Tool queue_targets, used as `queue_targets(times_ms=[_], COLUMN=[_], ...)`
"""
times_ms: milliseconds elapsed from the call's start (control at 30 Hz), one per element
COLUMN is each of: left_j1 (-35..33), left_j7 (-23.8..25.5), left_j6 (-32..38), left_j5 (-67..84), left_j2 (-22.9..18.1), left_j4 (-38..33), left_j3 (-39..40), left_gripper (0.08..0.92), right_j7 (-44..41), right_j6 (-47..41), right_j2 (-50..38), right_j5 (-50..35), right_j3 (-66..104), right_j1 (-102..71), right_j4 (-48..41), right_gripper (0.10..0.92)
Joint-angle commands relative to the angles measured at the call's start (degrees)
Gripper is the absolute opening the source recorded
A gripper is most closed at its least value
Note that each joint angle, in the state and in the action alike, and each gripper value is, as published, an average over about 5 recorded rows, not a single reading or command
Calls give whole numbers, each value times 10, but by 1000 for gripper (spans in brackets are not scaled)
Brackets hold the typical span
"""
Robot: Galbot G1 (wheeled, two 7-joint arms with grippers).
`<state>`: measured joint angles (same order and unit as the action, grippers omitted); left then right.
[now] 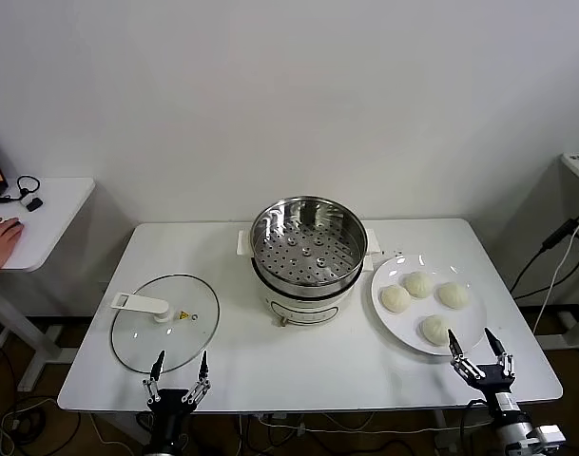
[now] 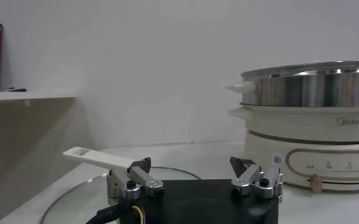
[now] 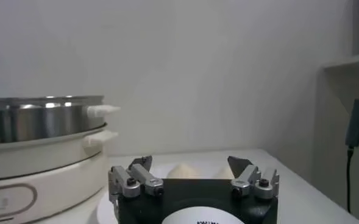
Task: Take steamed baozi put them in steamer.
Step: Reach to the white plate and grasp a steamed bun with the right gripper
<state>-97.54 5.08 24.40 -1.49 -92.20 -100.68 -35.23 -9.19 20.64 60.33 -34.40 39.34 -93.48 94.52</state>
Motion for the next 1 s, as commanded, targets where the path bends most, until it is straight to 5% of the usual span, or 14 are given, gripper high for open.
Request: queue_targets(times_ms=[33,600,1000], left_j1=[0,1,2], left_j7=[0,1,1], left_j6=[2,8,16], left_j5=[-3,-11,-17], left_j2=[-18,-14,-15], left_j4=[0,0,4], left_j3=[1,7,20], left_gripper=[823,823,823], right_j7=[25,-77,-263], right_j6=[-119,-372,-406], right_j2=[-44,-238,-397], right_j5=[19,176,184], right_j3=[12,-94,-449], right_j1=[42,279,608], right_j4=[17,-29,-114], right_gripper=[823,823,823])
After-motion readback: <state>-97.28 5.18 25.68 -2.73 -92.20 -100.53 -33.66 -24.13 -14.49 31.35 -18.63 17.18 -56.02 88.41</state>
